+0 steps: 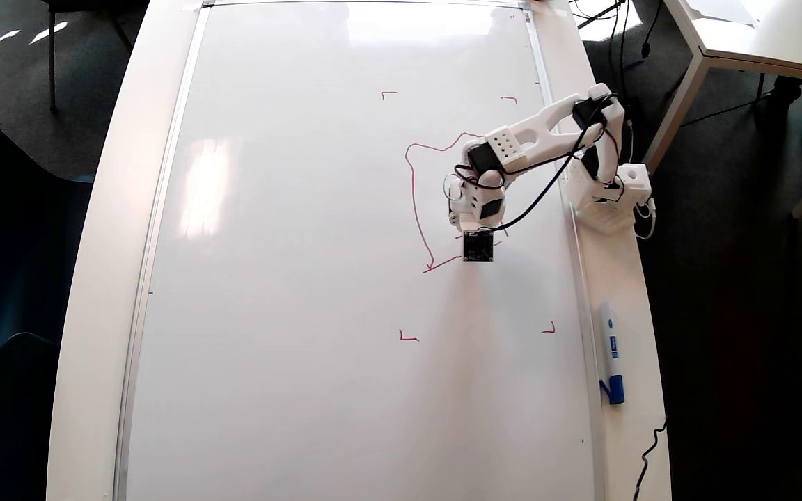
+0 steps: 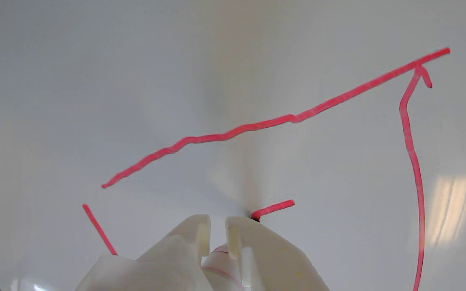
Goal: Draw on a whiteboard a robot head using a pen attached to the gripper
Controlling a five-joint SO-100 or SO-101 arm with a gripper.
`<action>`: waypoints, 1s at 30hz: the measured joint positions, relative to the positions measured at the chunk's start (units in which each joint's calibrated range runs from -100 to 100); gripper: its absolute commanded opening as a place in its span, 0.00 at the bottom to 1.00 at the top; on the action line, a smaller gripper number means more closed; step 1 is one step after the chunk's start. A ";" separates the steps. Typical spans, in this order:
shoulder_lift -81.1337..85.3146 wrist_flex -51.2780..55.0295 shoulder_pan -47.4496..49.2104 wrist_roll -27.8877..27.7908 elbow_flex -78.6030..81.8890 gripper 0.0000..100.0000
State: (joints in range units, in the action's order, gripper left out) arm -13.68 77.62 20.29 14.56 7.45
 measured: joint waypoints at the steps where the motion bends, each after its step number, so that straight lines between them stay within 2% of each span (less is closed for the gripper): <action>1: 0.08 0.00 -0.38 0.00 0.09 0.01; 6: 0.08 -0.17 -3.54 0.00 0.09 0.01; 19: 0.00 -5.41 -3.70 -0.05 0.46 0.01; 30: -0.25 -6.25 1.58 0.00 -0.27 0.01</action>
State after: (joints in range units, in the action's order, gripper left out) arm -13.93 71.37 21.87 14.56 7.17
